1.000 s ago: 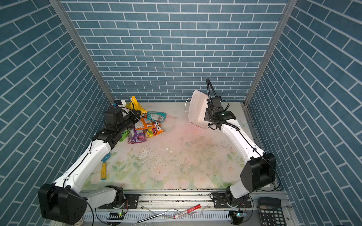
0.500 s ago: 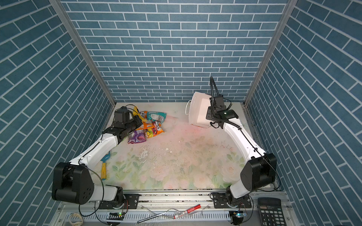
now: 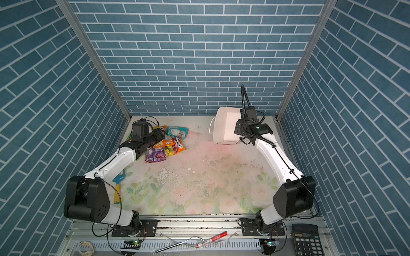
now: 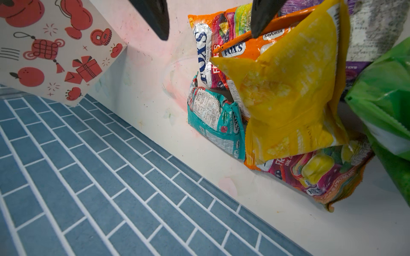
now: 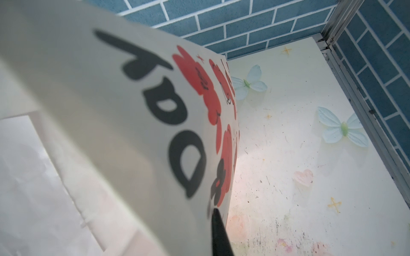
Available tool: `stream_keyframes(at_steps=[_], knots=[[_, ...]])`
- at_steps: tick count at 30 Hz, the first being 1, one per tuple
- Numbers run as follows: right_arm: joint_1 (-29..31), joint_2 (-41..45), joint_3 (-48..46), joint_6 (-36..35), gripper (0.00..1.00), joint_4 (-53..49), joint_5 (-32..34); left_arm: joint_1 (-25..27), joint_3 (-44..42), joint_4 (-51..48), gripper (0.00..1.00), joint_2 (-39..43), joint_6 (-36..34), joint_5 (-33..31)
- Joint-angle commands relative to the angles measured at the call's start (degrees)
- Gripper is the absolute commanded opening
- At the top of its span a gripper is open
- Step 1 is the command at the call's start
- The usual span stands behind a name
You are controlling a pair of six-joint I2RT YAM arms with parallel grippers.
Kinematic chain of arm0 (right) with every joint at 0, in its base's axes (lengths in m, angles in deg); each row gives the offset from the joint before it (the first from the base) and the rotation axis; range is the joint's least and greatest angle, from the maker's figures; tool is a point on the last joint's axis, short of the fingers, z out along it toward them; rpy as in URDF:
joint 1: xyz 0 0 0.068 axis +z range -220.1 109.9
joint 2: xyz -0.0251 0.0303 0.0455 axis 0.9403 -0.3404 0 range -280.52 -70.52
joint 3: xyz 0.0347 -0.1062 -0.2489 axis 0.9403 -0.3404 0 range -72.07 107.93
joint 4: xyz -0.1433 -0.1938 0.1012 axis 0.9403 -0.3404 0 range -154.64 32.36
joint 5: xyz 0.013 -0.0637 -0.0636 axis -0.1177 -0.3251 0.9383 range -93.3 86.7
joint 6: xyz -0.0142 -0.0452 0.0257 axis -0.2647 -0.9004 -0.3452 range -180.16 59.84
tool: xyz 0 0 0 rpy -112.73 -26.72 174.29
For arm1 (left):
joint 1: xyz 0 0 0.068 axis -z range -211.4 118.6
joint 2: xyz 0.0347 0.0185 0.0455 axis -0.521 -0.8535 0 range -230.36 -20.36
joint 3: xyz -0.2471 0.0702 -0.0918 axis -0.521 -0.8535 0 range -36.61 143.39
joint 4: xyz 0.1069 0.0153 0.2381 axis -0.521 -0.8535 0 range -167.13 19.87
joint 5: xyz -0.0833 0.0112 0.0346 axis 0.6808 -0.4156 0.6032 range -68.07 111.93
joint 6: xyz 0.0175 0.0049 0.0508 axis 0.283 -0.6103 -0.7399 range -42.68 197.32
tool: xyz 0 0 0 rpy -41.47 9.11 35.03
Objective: Take the snacks out of the paper bag
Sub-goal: 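Lower the yellow packet onto the snack pile and open the left gripper, then stand the paper bag upright with the right gripper and release it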
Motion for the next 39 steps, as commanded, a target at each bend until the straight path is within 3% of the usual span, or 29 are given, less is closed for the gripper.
stream_keyframes(at_steps=[1,11,22,29,31,33,36,39], knots=[[-0.3,1.9,1.9,2.5,0.0,-1.4,-2.4,0.5,0.0,2.2,0.65,4.2,-0.9,0.6],[-0.3,1.5,5.5,2.8,0.0,-4.8,-11.4,1.6,-0.2,1.8,0.87,11.1,-2.8,1.1],[-0.3,-2.6,10.1,0.8,0.0,-10.5,-24.9,2.4,-0.4,3.1,0.95,11.4,-2.7,2.1],[-0.3,-6.2,11.9,0.3,0.01,-11.9,-28.0,2.6,-0.9,3.4,0.96,11.5,-2.8,1.9],[-0.3,-6.7,12.6,-0.1,0.13,-12.7,-27.7,2.6,-1.0,3.3,0.98,11.7,-3.0,1.7],[-0.3,-6.8,12.7,-0.3,0.31,-12.4,-27.6,2.6,-1.2,3.4,1.0,11.8,-3.1,1.7],[-0.3,-6.0,12.4,-0.5,0.47,-11.5,-27.1,2.6,-1.2,3.4,1.0,11.9,-3.3,1.4],[-0.3,-4.9,11.8,-0.7,0.56,-10.1,-26.4,2.7,-1.1,3.5,1.0,12.0,-3.3,1.4]])
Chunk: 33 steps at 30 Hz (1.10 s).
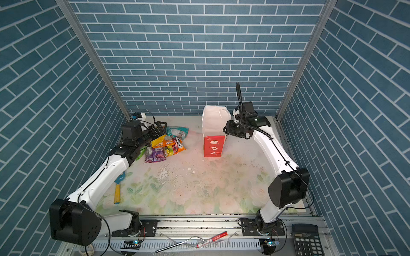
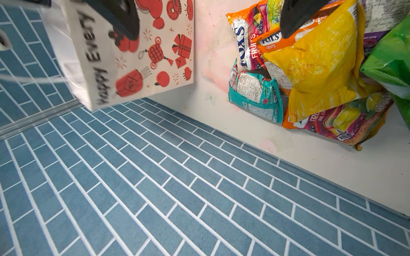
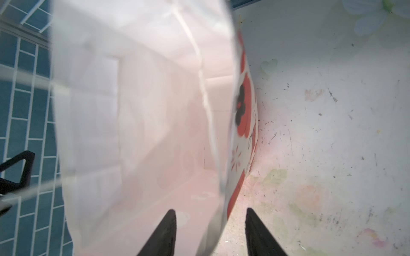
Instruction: Take the snacks out of the paper bag
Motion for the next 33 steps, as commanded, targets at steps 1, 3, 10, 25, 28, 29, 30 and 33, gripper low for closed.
stream_keyframes(at_steps=[1,3,10,25,28,29,30,33], knots=[[-0.1,2.7,0.9,-0.6,0.57,1.5,0.3,0.4,-0.6,0.9,1.0,1.0,-1.0,-0.2],[-0.2,4.3,-0.3,-0.5,0.62,3.5,0.8,0.4,-0.6,0.9,1.0,1.0,-1.1,-0.3],[-0.2,13.2,-7.7,-1.6,0.78,11.8,9.0,0.4,-1.1,1.3,1.0,1.4,-4.3,-1.7],[-1.2,35.3,-45.6,-12.1,0.87,45.6,35.9,0.4,-15.1,12.2,1.0,4.4,-20.5,-19.9],[-1.6,38.1,-53.1,-15.9,0.87,54.6,41.3,0.4,-18.8,16.0,1.0,5.6,-24.5,-23.2],[-1.8,38.7,-55.8,-17.6,0.87,57.9,43.3,0.3,-20.4,17.7,1.0,5.7,-26.0,-24.1],[-2.1,39.0,-58.1,-18.9,0.87,60.7,45.3,0.4,-22.0,19.3,1.0,5.7,-27.2,-25.3],[-4.3,39.4,-62.8,-19.4,0.88,64.1,49.1,-0.2,-25.6,25.0,1.0,4.6,-30.3,-25.9]])
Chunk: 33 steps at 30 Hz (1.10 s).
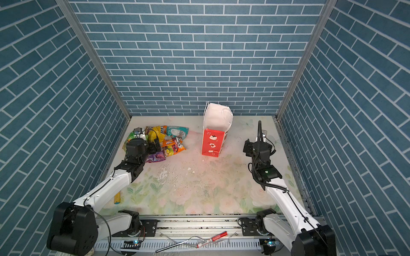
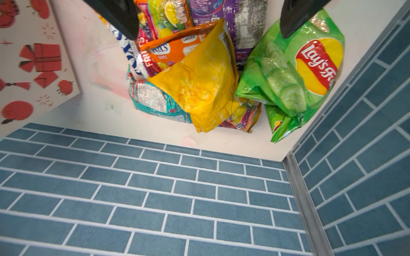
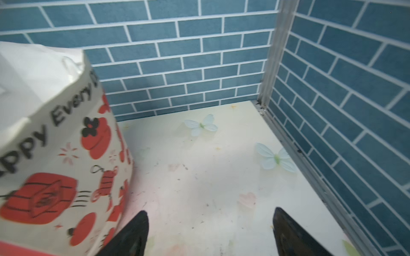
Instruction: Take the snacks out of the paper bag
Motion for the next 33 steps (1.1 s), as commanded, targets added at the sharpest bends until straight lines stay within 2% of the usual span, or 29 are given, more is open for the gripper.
stream_keyframes(at_steps=[1,8,10,14,18,24,28,33], knots=[[-2.5,1.3,-3.7,-3.5,0.88,10.7,8.2,-0.6,-3.2,8.8,1.0,-0.7,-6.3,-2.7],[-7.2,0.7,-15.9,-3.7,0.89,22.6,9.9,-2.4,-7.1,15.4,1.0,-4.7,-10.3,1.7],[-8.5,-0.6,-17.8,-3.5,0.89,24.3,10.0,-3.1,-9.2,20.2,1.0,-5.5,-12.1,2.2],[-11.9,-6.4,-21.9,-1.8,0.89,32.5,8.5,-5.3,-11.4,23.3,0.99,-4.1,-12.7,4.4],[-13.1,-15.2,-20.6,-3.3,0.89,37.7,9.4,-6.9,-13.4,25.7,1.0,-3.2,-11.3,5.5],[-14.1,-21.2,-16.8,-5.1,0.89,39.3,5.3,-6.9,-16.1,26.0,1.0,-0.3,-12.2,4.6],[-15.5,-24.4,-16.1,-4.2,0.89,41.5,3.1,-6.8,-20.3,28.5,1.0,2.6,-11.8,0.0],[-16.3,-25.2,-15.0,-3.8,0.89,40.1,0.3,-7.2,-24.2,42.5,1.0,-6.2,-13.5,-1.6]])
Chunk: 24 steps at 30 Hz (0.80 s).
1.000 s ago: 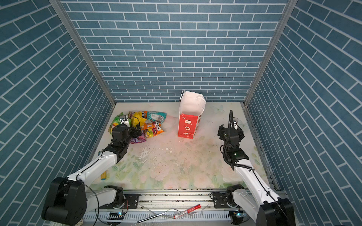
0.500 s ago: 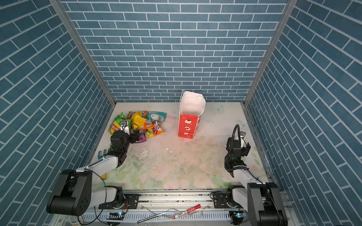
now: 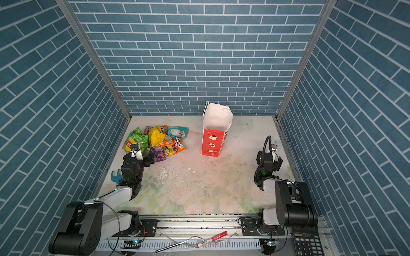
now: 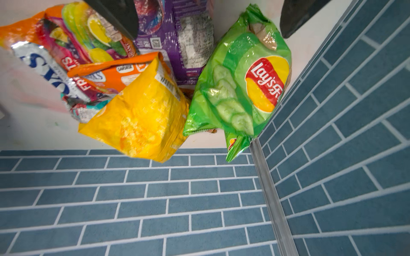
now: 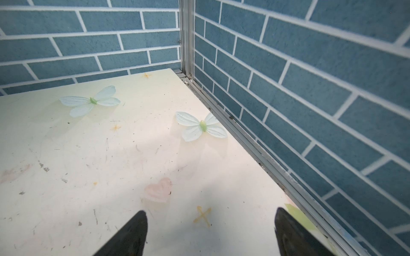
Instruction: Take the snacks out of the paper bag
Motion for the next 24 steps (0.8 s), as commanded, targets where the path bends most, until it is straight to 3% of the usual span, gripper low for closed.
stream_keyframes(at_steps=[1,6,9,12,13,14,16,20,24], knots=[[-0.7,-0.8,1.8,-0.6,0.89,0.7,-3.0,-0.8,-1.3,11.8,0.99,-6.3,-1.2,0.1],[-2.5,-3.6,0.0,-1.4,0.89,7.2,-11.7,-1.4,0.8,12.8,1.0,-12.5,-1.6,3.4],[-2.9,-3.7,1.0,-1.5,0.9,5.1,-13.7,-1.8,0.6,15.0,1.0,-14.5,-1.4,3.7],[-3.6,-7.0,0.2,-2.1,0.9,9.5,-17.6,-1.9,1.0,18.0,1.0,-18.2,-2.2,5.2],[-3.6,-9.1,0.0,-2.9,0.9,13.1,-18.6,-1.9,1.1,17.4,1.0,-17.8,-2.1,5.5],[-3.7,-7.6,0.8,-2.7,0.9,8.1,-19.2,-1.9,1.4,15.4,1.0,-17.1,-1.8,4.9],[-3.7,-8.8,1.9,-3.2,0.91,8.5,-20.1,-1.8,2.3,14.5,1.0,-17.6,-1.6,4.1],[-3.7,-8.3,2.4,-3.4,0.99,6.7,-20.3,-1.9,8.9,1.7,0.99,-17.3,-1.7,4.0],[-3.7,-8.1,2.4,-3.4,0.99,6.4,-20.0,-2.0,8.5,2.7,1.0,-17.6,-1.6,4.5]])
